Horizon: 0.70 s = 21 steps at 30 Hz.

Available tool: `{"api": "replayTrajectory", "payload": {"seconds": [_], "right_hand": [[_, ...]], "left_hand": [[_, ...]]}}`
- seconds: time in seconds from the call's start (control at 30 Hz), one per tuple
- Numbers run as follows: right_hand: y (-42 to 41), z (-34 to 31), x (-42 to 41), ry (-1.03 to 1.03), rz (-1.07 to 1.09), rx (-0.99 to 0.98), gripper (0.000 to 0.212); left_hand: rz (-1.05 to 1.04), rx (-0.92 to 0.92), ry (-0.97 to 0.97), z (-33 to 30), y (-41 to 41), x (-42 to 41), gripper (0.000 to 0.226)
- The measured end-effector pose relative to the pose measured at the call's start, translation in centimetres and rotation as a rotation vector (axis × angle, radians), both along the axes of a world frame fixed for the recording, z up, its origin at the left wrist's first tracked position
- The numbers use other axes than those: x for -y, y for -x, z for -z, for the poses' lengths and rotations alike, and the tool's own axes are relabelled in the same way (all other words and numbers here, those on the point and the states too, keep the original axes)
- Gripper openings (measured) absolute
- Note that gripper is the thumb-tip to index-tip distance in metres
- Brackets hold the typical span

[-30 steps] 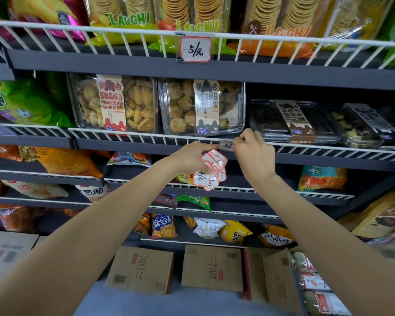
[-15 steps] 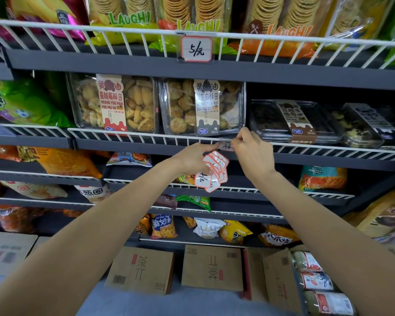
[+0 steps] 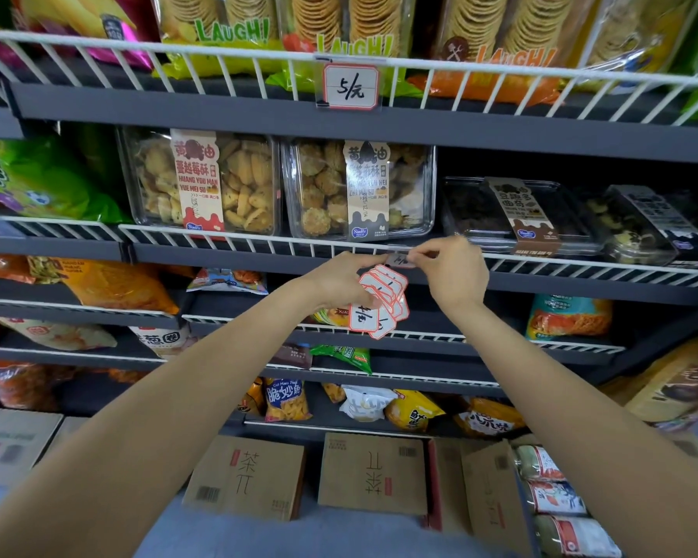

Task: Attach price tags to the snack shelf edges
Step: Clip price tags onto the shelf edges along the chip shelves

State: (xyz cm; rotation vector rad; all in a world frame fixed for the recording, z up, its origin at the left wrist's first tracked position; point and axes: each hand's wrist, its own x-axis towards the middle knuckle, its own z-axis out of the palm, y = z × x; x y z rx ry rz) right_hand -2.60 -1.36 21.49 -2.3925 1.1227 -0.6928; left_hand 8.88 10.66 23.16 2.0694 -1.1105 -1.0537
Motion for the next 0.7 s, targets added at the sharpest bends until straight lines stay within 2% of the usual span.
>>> {"api": "replayTrajectory", "payload": {"seconds": [0.07, 0.1, 0.3, 0.43, 0.57, 0.7], "right_hand": [[0.0, -0.1, 0.1, -0.133, -0.002, 0.092, 0.010], [0.0, -0.2, 0.0, -0.138, -0.016, 0.098, 0.010], [-0.1, -0.9, -0.2, 0.226, -0.155, -0.116, 0.013], [-0.4, -0.9, 0.1, 0.318, -0.177, -0.226, 0.011], [-0.5, -0.8, 0.3, 0.324, -0.187, -0.260, 0.013], [-0.7, -1.0, 0.2, 0.292, -0.196, -0.251, 0.012]], "left_hand": [[-0.010, -0.012, -0.002, 0.0, 0.0, 0.0, 0.079], [-0.016, -0.019, -0.001, 0.0, 0.0, 0.0, 0.080], [-0.020, -0.026, 0.008, -0.2, 0.1, 0.0, 0.078], [-0.024, -0.040, 0.021, -0.4, 0.2, 0.0, 0.077], [-0.028, -0.033, 0.025, -0.6, 0.3, 0.0, 0.075], [-0.079, 0.011, 0.065, -1.1, 0.1, -0.2, 0.047]]}}
